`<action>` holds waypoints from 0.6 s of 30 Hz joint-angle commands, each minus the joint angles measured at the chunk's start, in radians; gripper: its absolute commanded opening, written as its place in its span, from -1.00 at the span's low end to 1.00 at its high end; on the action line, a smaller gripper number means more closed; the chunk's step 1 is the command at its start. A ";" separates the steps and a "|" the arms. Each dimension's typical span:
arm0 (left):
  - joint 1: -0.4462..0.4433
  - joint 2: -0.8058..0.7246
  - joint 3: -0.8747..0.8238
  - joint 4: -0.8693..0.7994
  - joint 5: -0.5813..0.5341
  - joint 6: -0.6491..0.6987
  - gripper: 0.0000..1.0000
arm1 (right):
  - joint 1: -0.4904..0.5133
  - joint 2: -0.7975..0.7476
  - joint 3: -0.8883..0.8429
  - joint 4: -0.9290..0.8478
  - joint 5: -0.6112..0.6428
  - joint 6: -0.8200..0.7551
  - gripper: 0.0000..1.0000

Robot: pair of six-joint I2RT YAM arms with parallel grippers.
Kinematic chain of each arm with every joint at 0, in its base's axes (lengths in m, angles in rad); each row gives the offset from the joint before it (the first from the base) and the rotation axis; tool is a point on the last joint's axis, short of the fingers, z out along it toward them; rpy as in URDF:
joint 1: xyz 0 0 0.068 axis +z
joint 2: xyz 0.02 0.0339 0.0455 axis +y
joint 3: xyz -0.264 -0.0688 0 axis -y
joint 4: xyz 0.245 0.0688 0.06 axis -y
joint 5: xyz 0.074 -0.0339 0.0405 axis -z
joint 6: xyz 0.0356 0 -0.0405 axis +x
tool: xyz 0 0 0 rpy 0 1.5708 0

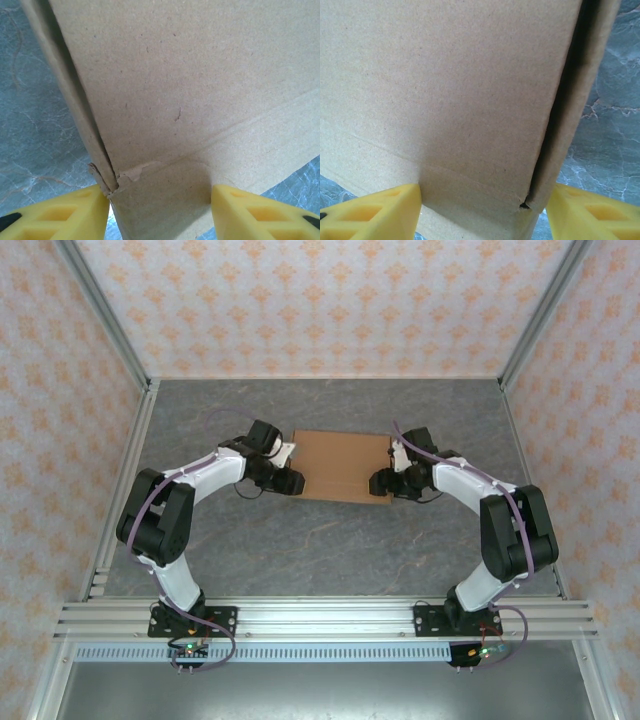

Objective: Fold the paper box

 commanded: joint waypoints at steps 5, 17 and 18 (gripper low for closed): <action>-0.019 -0.006 0.038 -0.032 0.032 -0.002 0.04 | 0.013 -0.011 0.028 -0.048 0.002 0.026 0.34; -0.021 -0.028 0.023 -0.046 -0.008 -0.032 -0.18 | 0.020 -0.019 0.039 -0.089 0.029 0.039 0.31; -0.023 -0.033 0.022 -0.045 -0.007 -0.034 -0.19 | 0.020 -0.019 0.040 -0.092 0.029 0.041 0.29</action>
